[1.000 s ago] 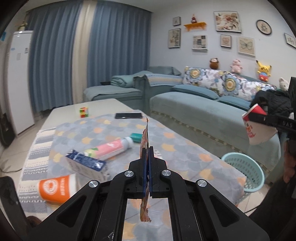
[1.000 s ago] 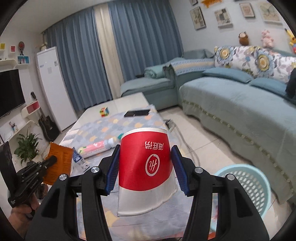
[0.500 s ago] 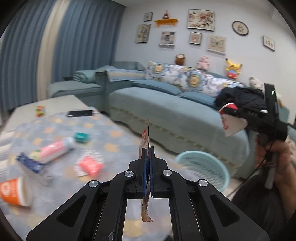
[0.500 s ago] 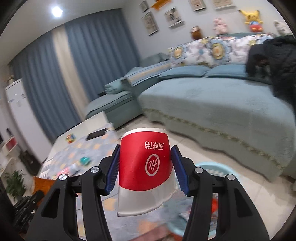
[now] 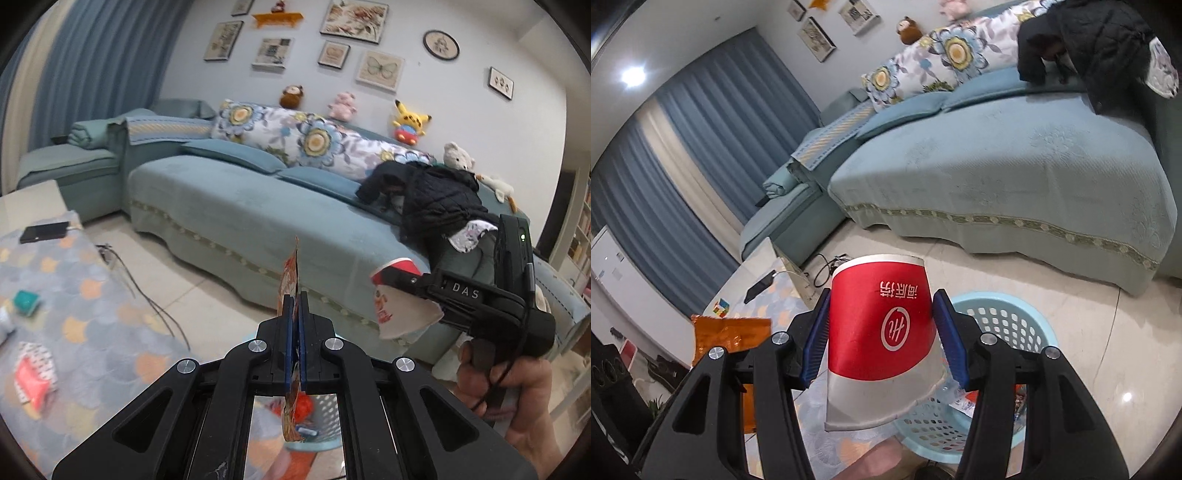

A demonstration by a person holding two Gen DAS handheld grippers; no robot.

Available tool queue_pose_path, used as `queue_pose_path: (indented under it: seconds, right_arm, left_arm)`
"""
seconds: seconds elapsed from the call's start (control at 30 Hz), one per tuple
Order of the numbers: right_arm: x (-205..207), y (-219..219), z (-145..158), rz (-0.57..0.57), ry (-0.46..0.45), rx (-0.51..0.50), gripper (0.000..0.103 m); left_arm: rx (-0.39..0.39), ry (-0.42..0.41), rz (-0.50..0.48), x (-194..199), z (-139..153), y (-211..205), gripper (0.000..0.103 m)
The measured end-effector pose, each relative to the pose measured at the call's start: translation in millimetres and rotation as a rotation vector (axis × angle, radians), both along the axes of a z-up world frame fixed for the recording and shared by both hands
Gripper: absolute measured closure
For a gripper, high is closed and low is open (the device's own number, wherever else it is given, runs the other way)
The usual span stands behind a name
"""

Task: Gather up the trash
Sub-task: 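Carry both items to the blue basket and open both tools to drop them, then grasp the orange paper cup with the left tool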

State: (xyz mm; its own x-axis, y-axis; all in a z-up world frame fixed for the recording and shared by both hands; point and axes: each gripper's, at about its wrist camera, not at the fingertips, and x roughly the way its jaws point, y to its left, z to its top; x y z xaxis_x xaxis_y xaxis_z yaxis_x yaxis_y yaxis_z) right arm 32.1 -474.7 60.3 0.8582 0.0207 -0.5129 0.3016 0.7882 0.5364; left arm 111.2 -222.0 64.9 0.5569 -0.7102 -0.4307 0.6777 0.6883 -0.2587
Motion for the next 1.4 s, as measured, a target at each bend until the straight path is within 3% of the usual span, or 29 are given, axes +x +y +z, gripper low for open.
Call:
queue_pose_path:
  seconds: [0.07, 0.13, 0.17, 0.2, 0.43, 0.63, 0.7, 0.8, 1.0, 1.13, 1.17, 1.23, 1.33, 1.4]
  right_arm:
    - [3.4, -3.9, -3.6, -0.017, 0.018, 0.002, 0.050]
    - [6.1, -12.3, -10.6, -0.035, 0.037, 0.028, 0.050]
    - [6.0, -17.0, -13.3, -0.046, 0.038, 0.041, 0.050]
    - [4.7, -19.9, -14.7, -0.053, 0.037, 0.050, 0.049]
    - [0.4, -30.0, -19.5, -0.071, 0.021, 0.102, 0.047]
    - [4.7, -22.9, -16.9, -0.057, 0.019, 0.093, 0.046]
    - [6.3, -20.1, -15.9, -0.046, 0.018, 0.090, 0.046]
    - [8.8, -12.4, -14.0, -0.027, 0.017, 0.087, 0.046]
    - [23.4, 15.5, -4.6, 0.066, 0.021, 0.039, 0.046]
    - [31.1, 39.5, 2.9, 0.102, 0.022, -0.015, 0.046]
    - [32.4, 44.3, 3.4, 0.106, 0.023, -0.019, 0.046]
    - [37.6, 56.2, 4.6, 0.115, 0.027, -0.024, 0.046]
    - [45.0, 75.0, 5.4, 0.134, 0.031, -0.038, 0.046]
    - [52.1, 92.3, 6.5, 0.160, 0.037, -0.053, 0.046]
  left_arm:
    - [0.008, 0.009, -0.008, 3.1, -5.8, -11.6, 0.101]
    - [0.024, 0.024, 0.002, 7.9, -10.7, -21.5, 0.083]
    - [0.025, 0.034, 0.003, 9.9, -11.4, -24.8, 0.063]
    - [0.016, 0.051, 0.002, 12.8, -14.0, -26.4, 0.054]
    - [0.036, 0.074, 0.007, 19.2, -19.7, -20.8, 0.054]
    - [0.064, 0.061, 0.062, 16.6, -19.3, 20.7, 0.054]
    - [0.096, 0.049, 0.085, 12.6, -21.3, 40.1, 0.052]
    - [0.213, 0.002, 0.150, -0.4, -31.6, 73.3, 0.050]
    - [0.478, -0.087, 0.385, -8.5, -45.0, 167.4, 0.045]
    - [0.605, -0.115, 0.657, -1.7, -47.0, 241.0, 0.037]
    - [0.641, -0.109, 0.787, 1.7, -51.8, 265.5, 0.034]
    - [0.687, -0.067, 0.954, 10.2, -59.6, 296.0, 0.032]
    - [0.763, 0.035, 1.090, 27.7, -79.6, 328.0, 0.032]
    - [0.807, 0.035, 1.112, 35.0, -88.5, 334.9, 0.031]
